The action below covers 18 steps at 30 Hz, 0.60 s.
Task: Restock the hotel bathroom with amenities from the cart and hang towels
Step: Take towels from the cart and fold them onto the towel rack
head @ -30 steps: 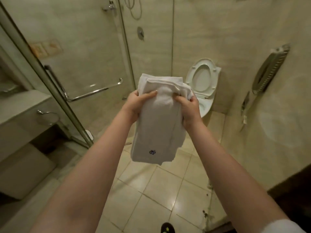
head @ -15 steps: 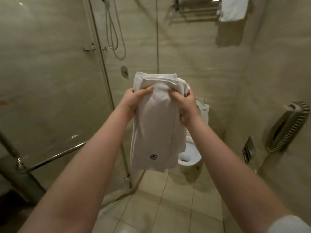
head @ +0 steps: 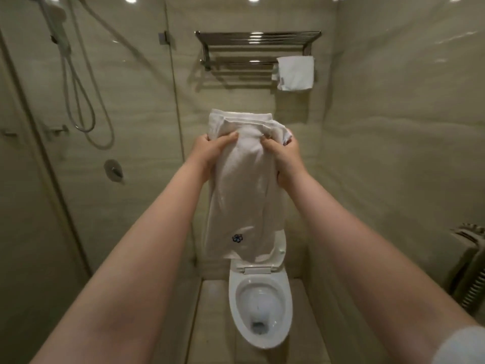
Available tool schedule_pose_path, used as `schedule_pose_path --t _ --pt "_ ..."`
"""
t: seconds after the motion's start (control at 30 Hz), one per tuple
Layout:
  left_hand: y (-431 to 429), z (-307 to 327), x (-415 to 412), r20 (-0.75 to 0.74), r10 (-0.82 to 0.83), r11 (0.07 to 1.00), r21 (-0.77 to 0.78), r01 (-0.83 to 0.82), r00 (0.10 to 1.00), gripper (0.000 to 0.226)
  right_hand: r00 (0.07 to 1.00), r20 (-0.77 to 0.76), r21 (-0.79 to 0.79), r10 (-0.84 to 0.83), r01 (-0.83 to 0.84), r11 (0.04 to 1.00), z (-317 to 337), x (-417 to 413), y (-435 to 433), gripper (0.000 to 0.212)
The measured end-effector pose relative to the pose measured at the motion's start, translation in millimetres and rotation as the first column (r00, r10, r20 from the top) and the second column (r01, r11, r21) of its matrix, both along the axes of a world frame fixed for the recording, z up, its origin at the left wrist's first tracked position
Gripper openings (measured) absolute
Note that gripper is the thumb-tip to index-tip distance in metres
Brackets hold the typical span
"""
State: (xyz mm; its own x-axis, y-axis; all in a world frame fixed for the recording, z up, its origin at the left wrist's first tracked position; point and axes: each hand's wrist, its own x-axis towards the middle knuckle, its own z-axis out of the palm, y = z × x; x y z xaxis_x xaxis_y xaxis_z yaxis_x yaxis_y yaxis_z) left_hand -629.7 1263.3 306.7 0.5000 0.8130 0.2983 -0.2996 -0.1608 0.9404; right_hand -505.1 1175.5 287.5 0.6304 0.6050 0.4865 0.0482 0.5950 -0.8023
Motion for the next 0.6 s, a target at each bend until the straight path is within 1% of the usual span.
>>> schedule_pose_path --t 0.1,0.17,0.27,0.4,0.47,0.6 --pt "39.1 9.7 35.8 0.050 -0.021 1.000 0.009 0.021 0.998 0.027 0.998 0.020 0.006 -0.052 0.052 0.999 13.0 30.8 39.9 0.044" --pt "67.8 9.2 58.1 0.052 -0.043 0.999 0.012 0.043 0.998 0.024 0.996 0.026 0.000 -0.080 0.080 0.997 16.6 55.3 68.0 0.036" --pt "107.2 0.3 87.5 0.001 -0.056 0.998 0.008 0.056 0.998 0.032 0.994 0.053 -0.019 -0.100 0.101 0.995 14.7 91.5 108.5 0.027" --pt "155.0 -3.4 124.8 -0.064 -0.024 1.000 -0.012 0.023 0.998 0.043 0.998 0.054 -0.022 -0.044 0.045 0.999 19.9 136.1 163.2 0.026" --pt "178.4 -2.3 140.1 -0.120 -0.013 1.000 0.006 0.014 0.993 0.045 0.996 0.075 -0.014 -0.058 0.059 0.998 29.7 155.3 188.8 0.026" --pt "221.8 12.3 159.0 -0.217 -0.054 0.998 0.030 0.062 0.975 0.047 0.995 0.067 -0.001 -0.071 0.071 0.997 52.5 182.5 231.5 0.025"
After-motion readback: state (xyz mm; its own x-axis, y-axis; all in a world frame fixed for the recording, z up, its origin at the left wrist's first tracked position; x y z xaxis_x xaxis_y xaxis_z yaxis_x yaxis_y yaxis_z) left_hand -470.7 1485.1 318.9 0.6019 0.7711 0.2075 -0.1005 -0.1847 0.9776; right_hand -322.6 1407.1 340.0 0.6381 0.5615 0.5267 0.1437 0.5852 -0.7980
